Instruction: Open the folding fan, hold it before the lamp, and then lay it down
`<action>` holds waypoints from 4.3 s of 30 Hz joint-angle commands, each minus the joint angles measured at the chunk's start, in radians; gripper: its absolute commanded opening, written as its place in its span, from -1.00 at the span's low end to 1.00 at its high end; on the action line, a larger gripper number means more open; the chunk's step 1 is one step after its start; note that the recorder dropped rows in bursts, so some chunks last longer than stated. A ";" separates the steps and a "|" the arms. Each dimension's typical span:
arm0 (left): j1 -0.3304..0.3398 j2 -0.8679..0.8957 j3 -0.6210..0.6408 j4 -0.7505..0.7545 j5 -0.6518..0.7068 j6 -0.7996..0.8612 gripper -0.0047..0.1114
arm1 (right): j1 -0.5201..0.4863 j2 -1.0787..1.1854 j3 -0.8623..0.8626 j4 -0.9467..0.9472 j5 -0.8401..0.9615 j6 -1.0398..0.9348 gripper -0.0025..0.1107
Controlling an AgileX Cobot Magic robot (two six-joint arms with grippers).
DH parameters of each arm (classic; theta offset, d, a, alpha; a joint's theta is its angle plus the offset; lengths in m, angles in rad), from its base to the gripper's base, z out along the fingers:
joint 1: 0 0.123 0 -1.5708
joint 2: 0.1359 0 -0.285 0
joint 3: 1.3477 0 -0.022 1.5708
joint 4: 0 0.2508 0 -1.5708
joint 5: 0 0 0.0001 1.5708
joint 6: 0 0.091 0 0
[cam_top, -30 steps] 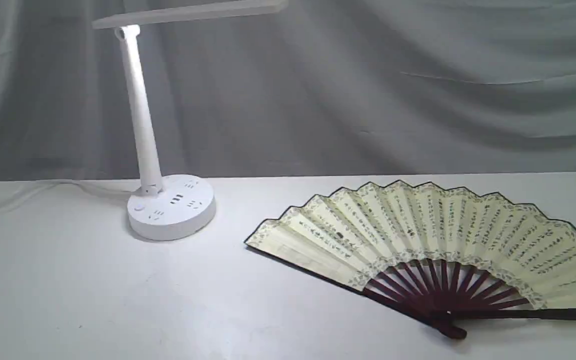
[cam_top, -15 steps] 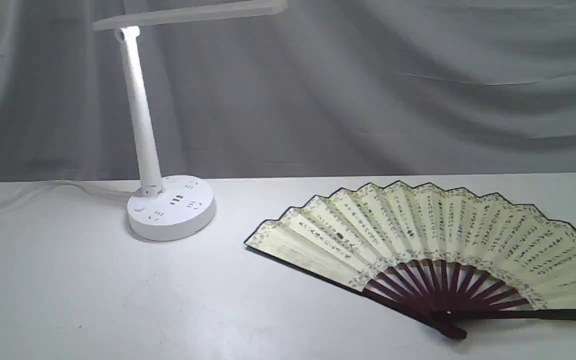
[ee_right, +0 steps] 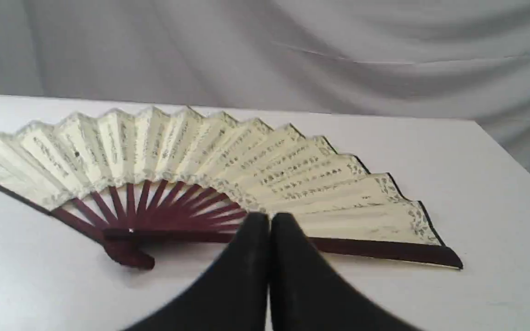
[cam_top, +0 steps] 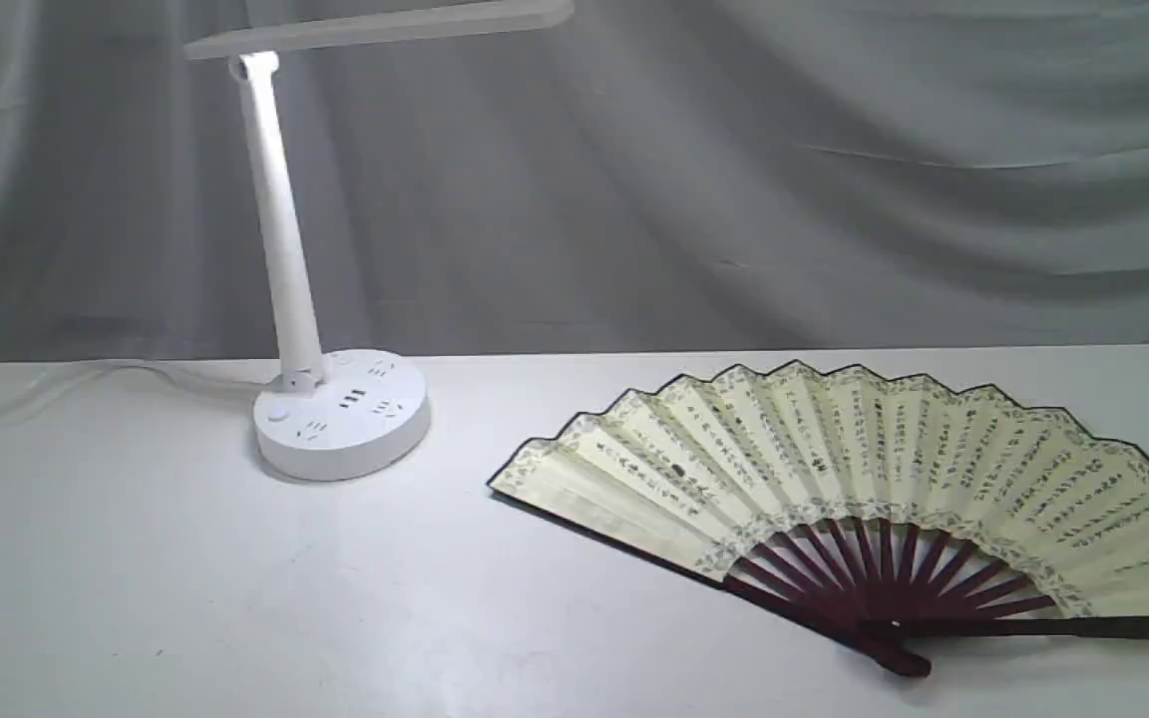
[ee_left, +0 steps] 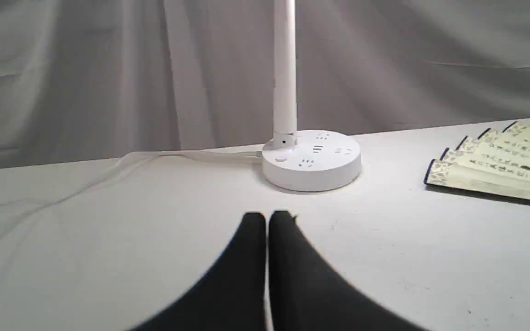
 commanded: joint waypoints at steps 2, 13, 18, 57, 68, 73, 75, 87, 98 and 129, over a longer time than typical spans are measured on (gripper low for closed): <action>-0.004 -0.003 0.005 0.049 -0.005 0.014 -0.92 | -0.006 -0.005 0.003 0.043 -0.056 0.026 -0.96; -0.004 -0.003 0.005 -0.044 -0.006 -0.006 -0.92 | -0.006 -0.005 0.003 0.043 -0.058 0.024 -0.96; -0.004 -0.003 0.005 -0.073 -0.006 -0.006 -0.92 | -0.006 -0.005 0.003 0.043 -0.058 0.024 -0.96; 0.000 -0.003 0.005 -0.070 -0.006 -0.003 -0.92 | -0.006 -0.005 0.003 0.043 -0.058 0.026 -0.96; 0.000 -0.003 0.005 -0.070 -0.006 -0.003 -0.92 | -0.006 -0.005 0.003 0.043 -0.058 0.024 -0.96; 0.000 -0.003 0.005 -0.070 -0.006 -0.003 -0.92 | -0.006 -0.005 0.003 0.043 -0.058 0.024 -0.96; 0.000 -0.003 0.005 -0.070 -0.006 -0.003 -0.92 | -0.006 -0.005 0.003 0.043 -0.058 0.024 -0.96; 0.000 -0.003 0.005 -0.070 -0.006 -0.003 -0.92 | -0.006 -0.005 0.003 0.043 -0.058 0.027 -0.96; 0.000 -0.003 0.005 -0.070 -0.006 -0.003 -0.92 | -0.006 -0.005 0.003 0.043 -0.058 0.024 -0.96; 0.000 -0.003 0.005 -0.070 -0.006 -0.001 -0.92 | -0.006 -0.005 0.003 0.043 -0.058 0.024 -0.96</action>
